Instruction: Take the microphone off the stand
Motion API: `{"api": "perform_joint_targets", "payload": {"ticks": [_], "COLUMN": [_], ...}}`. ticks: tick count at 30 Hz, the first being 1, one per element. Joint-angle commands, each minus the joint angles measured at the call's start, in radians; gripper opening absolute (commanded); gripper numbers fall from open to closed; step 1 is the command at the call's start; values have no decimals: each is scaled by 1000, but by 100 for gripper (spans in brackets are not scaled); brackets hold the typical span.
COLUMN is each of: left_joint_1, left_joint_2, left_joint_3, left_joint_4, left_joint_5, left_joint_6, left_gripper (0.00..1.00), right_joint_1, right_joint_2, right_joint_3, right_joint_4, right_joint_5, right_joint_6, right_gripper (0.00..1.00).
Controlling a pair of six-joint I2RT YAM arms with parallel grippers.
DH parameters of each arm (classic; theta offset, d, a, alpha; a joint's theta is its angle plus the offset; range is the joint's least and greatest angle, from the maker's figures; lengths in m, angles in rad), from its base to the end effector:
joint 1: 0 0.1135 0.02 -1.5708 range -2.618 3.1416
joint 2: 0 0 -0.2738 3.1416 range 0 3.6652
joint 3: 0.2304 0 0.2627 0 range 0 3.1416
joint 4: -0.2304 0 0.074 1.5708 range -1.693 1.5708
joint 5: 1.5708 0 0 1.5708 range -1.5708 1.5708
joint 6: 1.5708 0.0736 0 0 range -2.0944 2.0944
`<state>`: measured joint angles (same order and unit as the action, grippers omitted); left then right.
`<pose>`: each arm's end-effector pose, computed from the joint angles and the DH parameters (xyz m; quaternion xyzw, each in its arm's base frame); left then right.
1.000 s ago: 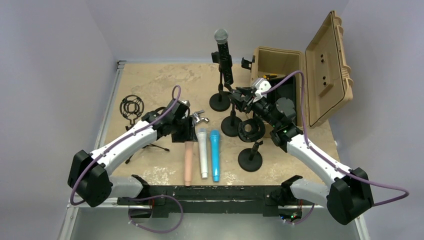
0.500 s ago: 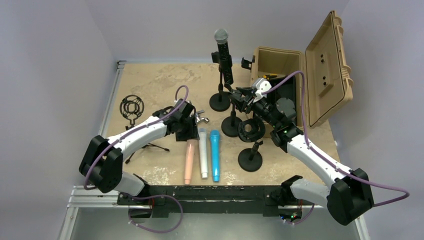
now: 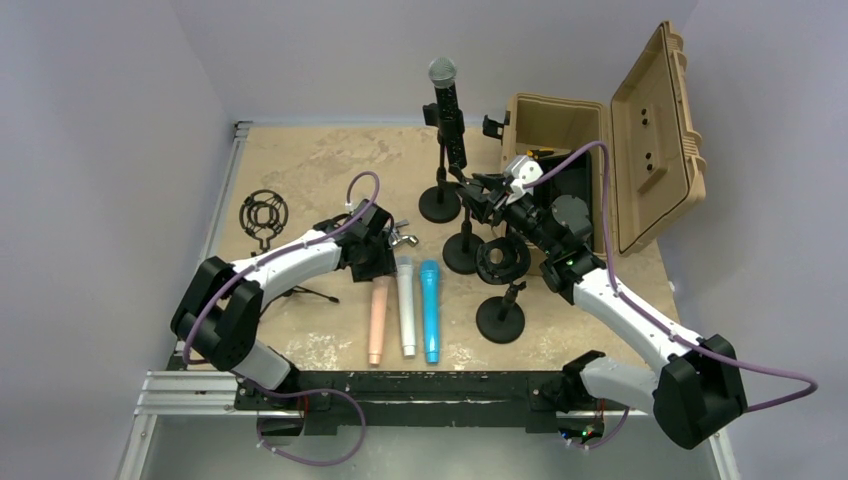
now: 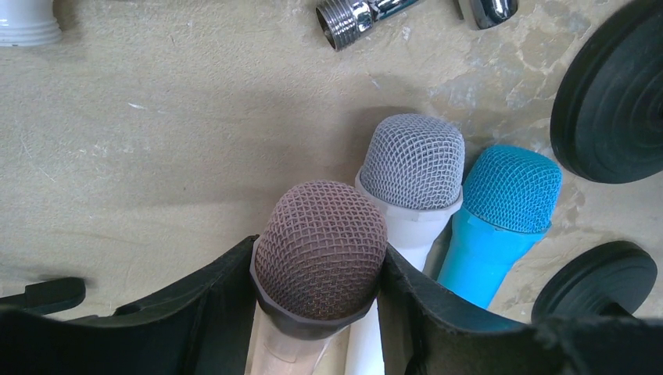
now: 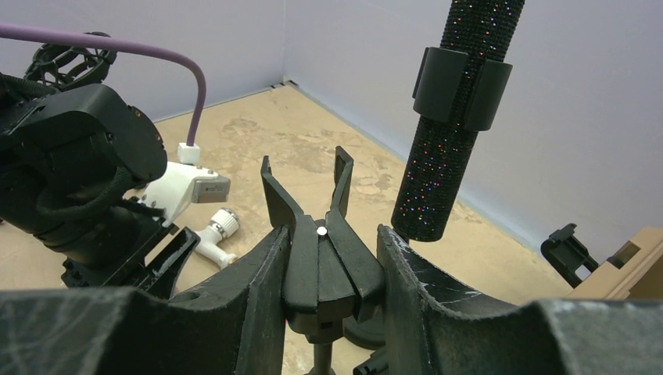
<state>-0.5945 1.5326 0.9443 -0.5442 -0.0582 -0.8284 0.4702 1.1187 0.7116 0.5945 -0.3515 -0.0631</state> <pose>0.2660 -0.1747 0.1615 -0.1201 0.9683 -0.1204 0.1831 0.2556 0.1583 0.3403 -0.2954 0.5703 0.2625 0.7201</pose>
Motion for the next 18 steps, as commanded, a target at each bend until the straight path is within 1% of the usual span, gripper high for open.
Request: {"api": "perform_joint_targets", "payload": {"ticks": [1, 8, 10, 12, 16, 17, 18], "left_joint_1": [12, 12, 12, 12, 11, 12, 11], "left_joint_2": [1, -8, -16, -27, -46, -54, -62], "left_joint_3": [-3, -8, -11, -18, -22, -23, -22], "left_joint_4": [41, 39, 36, 38, 26, 23, 17], "left_joint_5": [-28, -17, -12, -7, -7, -8, -10], "left_joint_6": [-15, -15, -14, -15, -15, -15, -14], "left_gripper": [41, 52, 54, 58, 60, 63, 64], "right_joint_1": [-2, -2, -3, -2, -3, -3, -3], "right_joint_2": [-11, -25, -25, -26, -26, -25, -25], "right_joint_3": [18, 14, 15, 14, 12, 12, 12], "right_joint_4": [66, 61, 61, 59, 59, 59, 59], "right_joint_5": [29, 41, 40, 40, 37, 37, 37], "right_joint_6": [5, 8, 8, 8, 8, 8, 8], "right_gripper": [0, 0, 0, 0, 0, 0, 0]}}
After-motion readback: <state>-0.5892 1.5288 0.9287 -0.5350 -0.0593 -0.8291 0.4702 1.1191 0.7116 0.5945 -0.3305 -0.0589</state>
